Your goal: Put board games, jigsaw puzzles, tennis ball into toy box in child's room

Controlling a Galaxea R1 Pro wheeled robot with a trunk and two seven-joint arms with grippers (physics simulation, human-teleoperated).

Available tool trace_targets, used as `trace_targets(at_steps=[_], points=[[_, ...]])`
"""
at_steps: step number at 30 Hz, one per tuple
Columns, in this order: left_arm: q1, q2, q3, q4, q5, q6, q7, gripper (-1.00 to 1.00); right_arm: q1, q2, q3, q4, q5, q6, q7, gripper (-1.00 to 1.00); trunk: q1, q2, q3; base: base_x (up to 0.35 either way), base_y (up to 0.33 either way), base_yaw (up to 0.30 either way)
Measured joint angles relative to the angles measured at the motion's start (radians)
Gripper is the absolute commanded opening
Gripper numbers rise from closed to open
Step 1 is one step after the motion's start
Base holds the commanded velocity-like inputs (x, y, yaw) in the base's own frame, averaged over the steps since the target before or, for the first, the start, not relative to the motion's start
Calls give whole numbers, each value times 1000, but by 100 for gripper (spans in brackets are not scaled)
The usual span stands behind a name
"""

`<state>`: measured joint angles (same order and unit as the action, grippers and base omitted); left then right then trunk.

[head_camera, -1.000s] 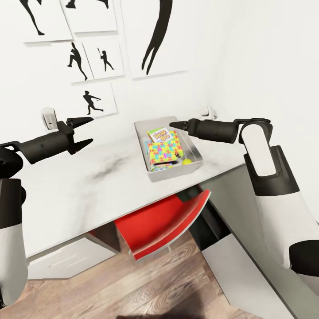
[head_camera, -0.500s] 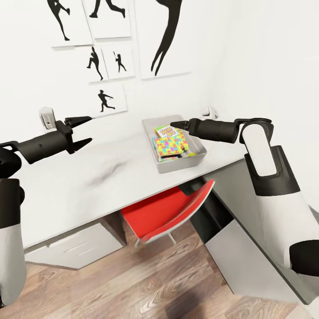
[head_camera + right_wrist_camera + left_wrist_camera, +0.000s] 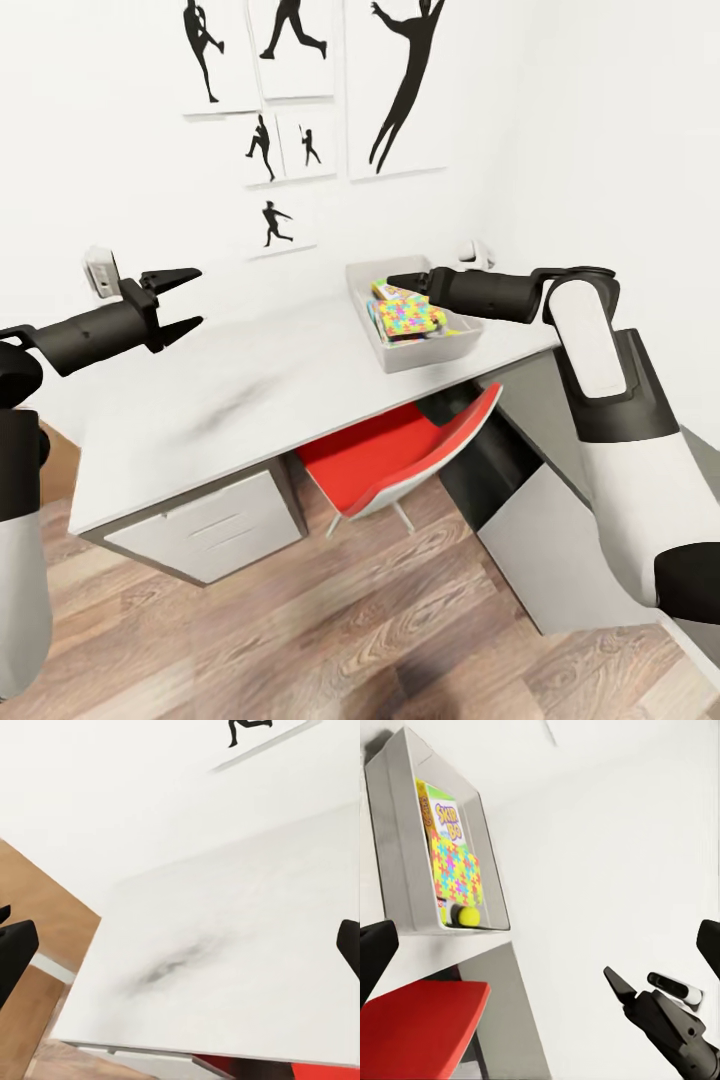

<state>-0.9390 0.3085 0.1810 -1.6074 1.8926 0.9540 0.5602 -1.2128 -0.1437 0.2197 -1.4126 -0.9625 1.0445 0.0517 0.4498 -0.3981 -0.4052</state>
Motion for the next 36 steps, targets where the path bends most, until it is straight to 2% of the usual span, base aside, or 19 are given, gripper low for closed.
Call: trace_targets(at_steps=[4,9,12,13,15,16,20,21,22,25,26,28,29,33,36], points=[[7,1,1,0,0,0,-12,100,0,-2,-4,0,0,0,0,100,0,0,7,-252,227,0],[13,4,2,0,0,0,-26,100,0,-17,-7,-1,0,0,0,100,0,0,15,-147,127,0],[18,5,1,0,0,0,-31,100,2,-46,-8,-2,-1,0,0,100,0,0,20,-73,63,0],[18,5,1,0,0,0,-31,100,2,-47,-8,-2,-2,0,0,100,0,0,21,-54,46,0],[22,5,0,0,1,2,-33,100,9,-71,-10,-5,-3,0,0,100,0,0,24,-43,37,0],[22,5,-1,0,1,2,-33,100,9,-71,-10,-5,-4,0,0,100,0,0,26,-34,30,0],[26,5,-7,0,1,32,-36,100,47,-125,-29,-45,-5,0,0,100,0,0,33,-20,18,0],[26,5,-7,0,1,33,-36,100,47,-126,-29,-46,-6,0,0,100,0,0,34,-14,12,0],[27,4,-9,0,2,43,-37,100,59,-138,-39,-61,-5,0,0,100,0,0,36,-11,10,0],[35,1,-29,-1,1,65,-42,100,105,-176,-75,-111,-6,0,0,100,0,0,41,-8,7,0],[35,1,-30,-1,1,65,-42,100,105,-176,-75,-112,-7,0,0,100,0,0,42,-6,5,0],[47,-1,-57,-1,1,73,-52,100,136,-199,-100,-138,-7,0,0,100,0,0,46,-5,4,0],[47,-1,-57,-1,1,73,-53,100,136,-199,-100,-138,-8,0,0,100,0,0,47,-4,3,0],[78,1,-114,-1,0,82,-83,100,189,-242,-138,-172,-10,0,1,100,0,0,54,-2,2,0],[106,3,-131,-1,-1,84,-96,100,217,-256,-147,-182,-11,0,3,100,0,0,59,-1,1,0]])
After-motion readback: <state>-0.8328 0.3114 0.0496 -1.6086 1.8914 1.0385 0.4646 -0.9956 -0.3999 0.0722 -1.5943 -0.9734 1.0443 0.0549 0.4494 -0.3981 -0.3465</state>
